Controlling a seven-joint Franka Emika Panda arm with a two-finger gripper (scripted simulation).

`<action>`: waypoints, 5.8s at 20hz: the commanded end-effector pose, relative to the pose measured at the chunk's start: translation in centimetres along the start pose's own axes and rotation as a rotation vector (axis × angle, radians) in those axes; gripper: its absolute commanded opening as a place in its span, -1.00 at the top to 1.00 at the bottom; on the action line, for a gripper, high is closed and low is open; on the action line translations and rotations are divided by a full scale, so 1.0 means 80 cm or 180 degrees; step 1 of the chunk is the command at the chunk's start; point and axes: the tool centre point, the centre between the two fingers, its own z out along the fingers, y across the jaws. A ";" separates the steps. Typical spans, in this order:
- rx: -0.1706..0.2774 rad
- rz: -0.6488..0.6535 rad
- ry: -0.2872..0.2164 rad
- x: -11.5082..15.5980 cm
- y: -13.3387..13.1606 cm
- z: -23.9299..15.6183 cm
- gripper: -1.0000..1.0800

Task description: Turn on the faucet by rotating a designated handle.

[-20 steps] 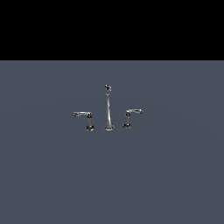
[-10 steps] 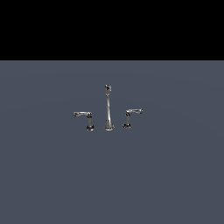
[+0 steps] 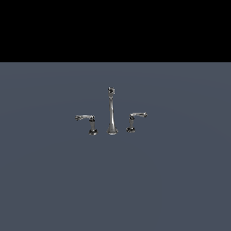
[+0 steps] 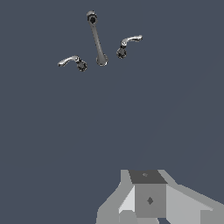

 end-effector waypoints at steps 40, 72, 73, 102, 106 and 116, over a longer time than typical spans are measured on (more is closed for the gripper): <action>0.0139 0.3195 0.0139 0.339 0.001 0.308 1.00; 0.0174 0.4016 0.0171 0.390 0.080 0.381 1.00; 0.0174 0.4016 0.0171 0.386 0.083 0.382 1.00; 0.0181 0.4033 0.0184 0.304 0.082 0.387 1.00; 0.0179 0.4025 0.0177 0.288 0.066 0.388 1.00; 0.0172 0.4087 0.0186 0.279 0.042 0.389 1.00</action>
